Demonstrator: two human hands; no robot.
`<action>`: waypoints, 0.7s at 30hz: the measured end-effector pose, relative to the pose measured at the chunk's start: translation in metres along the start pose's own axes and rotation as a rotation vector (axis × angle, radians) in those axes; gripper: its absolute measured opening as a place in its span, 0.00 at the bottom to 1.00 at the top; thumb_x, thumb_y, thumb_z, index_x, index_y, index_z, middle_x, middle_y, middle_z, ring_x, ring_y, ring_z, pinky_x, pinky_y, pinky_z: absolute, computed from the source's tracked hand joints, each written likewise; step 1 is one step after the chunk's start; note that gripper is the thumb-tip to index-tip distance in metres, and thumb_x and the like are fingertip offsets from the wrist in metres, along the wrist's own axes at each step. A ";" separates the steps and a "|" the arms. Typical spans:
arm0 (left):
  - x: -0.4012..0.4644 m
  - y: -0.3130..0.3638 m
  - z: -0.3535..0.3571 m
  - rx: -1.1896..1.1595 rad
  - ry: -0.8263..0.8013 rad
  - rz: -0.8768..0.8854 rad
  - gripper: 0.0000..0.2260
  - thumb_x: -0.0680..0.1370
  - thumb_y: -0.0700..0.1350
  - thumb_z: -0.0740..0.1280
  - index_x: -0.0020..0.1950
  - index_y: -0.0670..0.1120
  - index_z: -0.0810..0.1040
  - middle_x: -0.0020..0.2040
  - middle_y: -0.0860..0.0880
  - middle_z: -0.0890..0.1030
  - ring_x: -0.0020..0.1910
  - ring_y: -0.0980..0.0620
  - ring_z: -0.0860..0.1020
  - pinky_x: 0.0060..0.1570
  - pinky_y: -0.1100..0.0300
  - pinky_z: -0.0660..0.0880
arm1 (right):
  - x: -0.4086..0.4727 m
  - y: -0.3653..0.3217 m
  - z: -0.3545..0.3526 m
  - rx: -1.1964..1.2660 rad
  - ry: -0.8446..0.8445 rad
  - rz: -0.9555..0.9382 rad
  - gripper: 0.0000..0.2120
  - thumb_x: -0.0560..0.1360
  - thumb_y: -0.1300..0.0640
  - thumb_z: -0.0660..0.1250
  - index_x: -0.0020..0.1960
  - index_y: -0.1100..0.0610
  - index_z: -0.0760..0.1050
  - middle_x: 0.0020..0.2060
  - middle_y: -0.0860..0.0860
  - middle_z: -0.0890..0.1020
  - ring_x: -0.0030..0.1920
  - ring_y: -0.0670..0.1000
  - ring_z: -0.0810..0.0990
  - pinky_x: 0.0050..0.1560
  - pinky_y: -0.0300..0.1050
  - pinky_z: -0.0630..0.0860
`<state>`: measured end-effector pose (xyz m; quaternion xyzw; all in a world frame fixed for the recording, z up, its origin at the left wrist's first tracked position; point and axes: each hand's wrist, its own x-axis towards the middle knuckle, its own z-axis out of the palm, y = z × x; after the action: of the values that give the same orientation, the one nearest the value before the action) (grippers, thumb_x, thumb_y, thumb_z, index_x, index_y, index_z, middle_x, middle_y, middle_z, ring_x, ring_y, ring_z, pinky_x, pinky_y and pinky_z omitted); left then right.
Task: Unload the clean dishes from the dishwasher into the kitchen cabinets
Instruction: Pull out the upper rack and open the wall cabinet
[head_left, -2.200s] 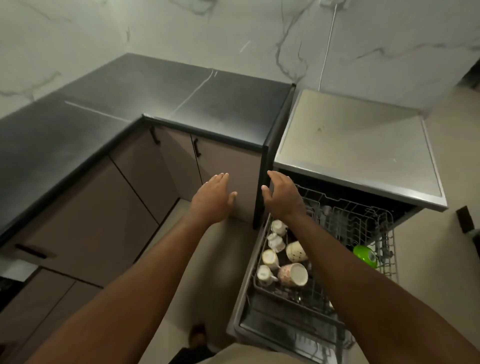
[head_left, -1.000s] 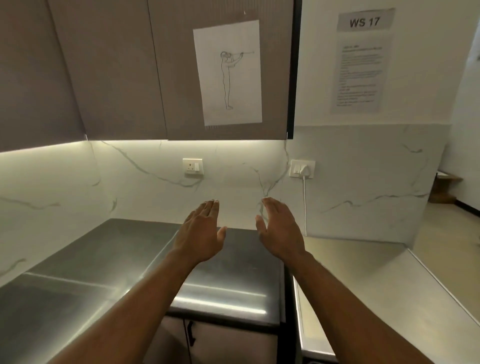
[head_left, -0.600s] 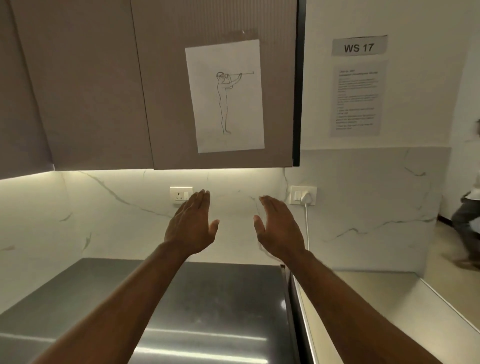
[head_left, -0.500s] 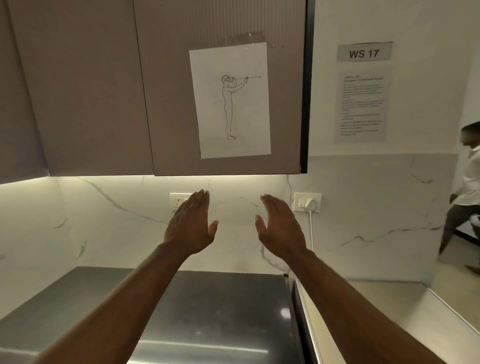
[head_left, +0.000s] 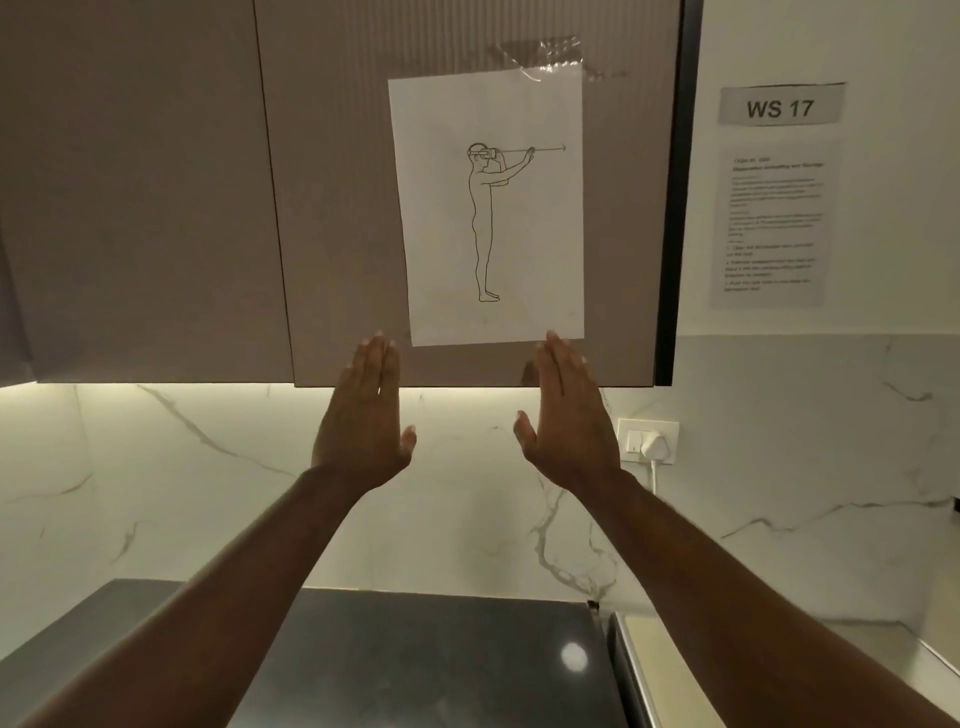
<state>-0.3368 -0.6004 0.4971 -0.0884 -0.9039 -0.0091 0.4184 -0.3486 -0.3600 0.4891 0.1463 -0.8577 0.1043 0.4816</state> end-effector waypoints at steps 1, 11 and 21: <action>0.009 -0.004 0.004 0.033 0.010 0.000 0.46 0.73 0.51 0.71 0.80 0.38 0.46 0.80 0.40 0.45 0.80 0.43 0.44 0.76 0.51 0.45 | 0.009 0.003 0.006 -0.017 0.000 -0.011 0.40 0.73 0.50 0.69 0.77 0.64 0.57 0.78 0.59 0.58 0.78 0.58 0.55 0.77 0.53 0.53; 0.055 -0.041 0.032 0.294 0.146 0.056 0.50 0.67 0.41 0.73 0.79 0.36 0.45 0.80 0.38 0.43 0.79 0.38 0.44 0.76 0.43 0.52 | 0.051 0.016 0.041 -0.172 0.100 -0.145 0.45 0.69 0.63 0.69 0.79 0.66 0.47 0.79 0.61 0.47 0.79 0.61 0.43 0.78 0.57 0.48; 0.065 -0.059 0.043 0.309 0.362 0.030 0.38 0.72 0.25 0.57 0.79 0.36 0.46 0.79 0.33 0.46 0.78 0.34 0.45 0.76 0.41 0.51 | 0.053 0.015 0.060 -0.215 0.264 -0.136 0.26 0.81 0.72 0.49 0.78 0.67 0.49 0.78 0.63 0.50 0.79 0.63 0.47 0.77 0.60 0.52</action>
<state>-0.4204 -0.6451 0.5214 -0.0336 -0.8036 0.1196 0.5821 -0.4274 -0.3731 0.5030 0.1366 -0.7813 -0.0023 0.6090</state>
